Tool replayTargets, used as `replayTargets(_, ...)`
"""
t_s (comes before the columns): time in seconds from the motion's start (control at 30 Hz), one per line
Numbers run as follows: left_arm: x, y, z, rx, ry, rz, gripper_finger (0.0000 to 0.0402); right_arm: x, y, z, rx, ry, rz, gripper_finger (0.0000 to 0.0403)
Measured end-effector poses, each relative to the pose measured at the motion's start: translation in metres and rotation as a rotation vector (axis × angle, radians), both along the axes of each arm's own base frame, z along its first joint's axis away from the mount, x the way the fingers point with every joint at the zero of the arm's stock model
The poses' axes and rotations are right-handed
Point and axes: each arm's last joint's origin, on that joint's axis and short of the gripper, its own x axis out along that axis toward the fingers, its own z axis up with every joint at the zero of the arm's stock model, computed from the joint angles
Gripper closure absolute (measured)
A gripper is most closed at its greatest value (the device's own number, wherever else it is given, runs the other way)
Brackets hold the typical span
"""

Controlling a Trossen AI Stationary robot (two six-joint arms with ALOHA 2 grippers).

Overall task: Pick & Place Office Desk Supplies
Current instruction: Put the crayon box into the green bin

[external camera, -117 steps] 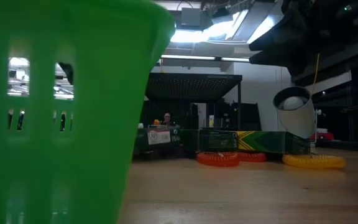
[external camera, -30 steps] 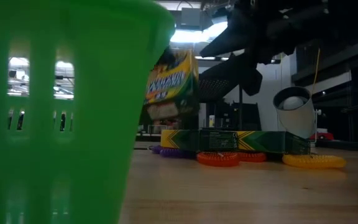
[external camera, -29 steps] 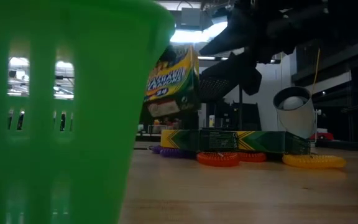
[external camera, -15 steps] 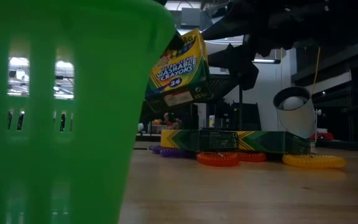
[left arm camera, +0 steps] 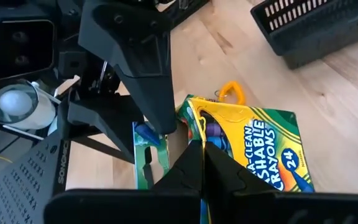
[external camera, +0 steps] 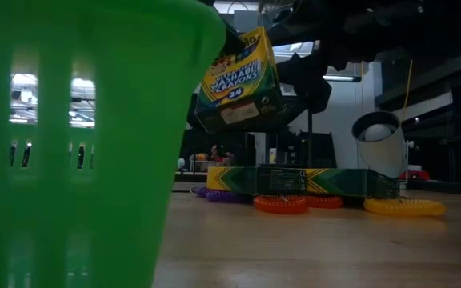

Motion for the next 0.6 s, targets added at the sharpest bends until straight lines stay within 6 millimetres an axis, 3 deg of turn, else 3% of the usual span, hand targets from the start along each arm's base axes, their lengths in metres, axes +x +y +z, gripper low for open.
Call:
replayTargets(0.2,0.0006,0.0021,-0.0002,-0.005,0.003,0.003,0.0400,0.0001,-0.0006,0.0000,-0.005,-0.001,-0.015,0.0258)
replayTargets(0.47,0.0005,0.0050,-0.0015,0.000,0.015,0.023,0.0400,0.0001,-0.0006,0.0000,-0.034,-0.006,-0.005,0.0386)
replayTargets(0.6,0.0005,0.0054,-0.0014,-0.015,0.010,0.050,0.0400,0.0001,-0.0009,-0.0001,-0.049,-0.007,-0.010,0.0393)
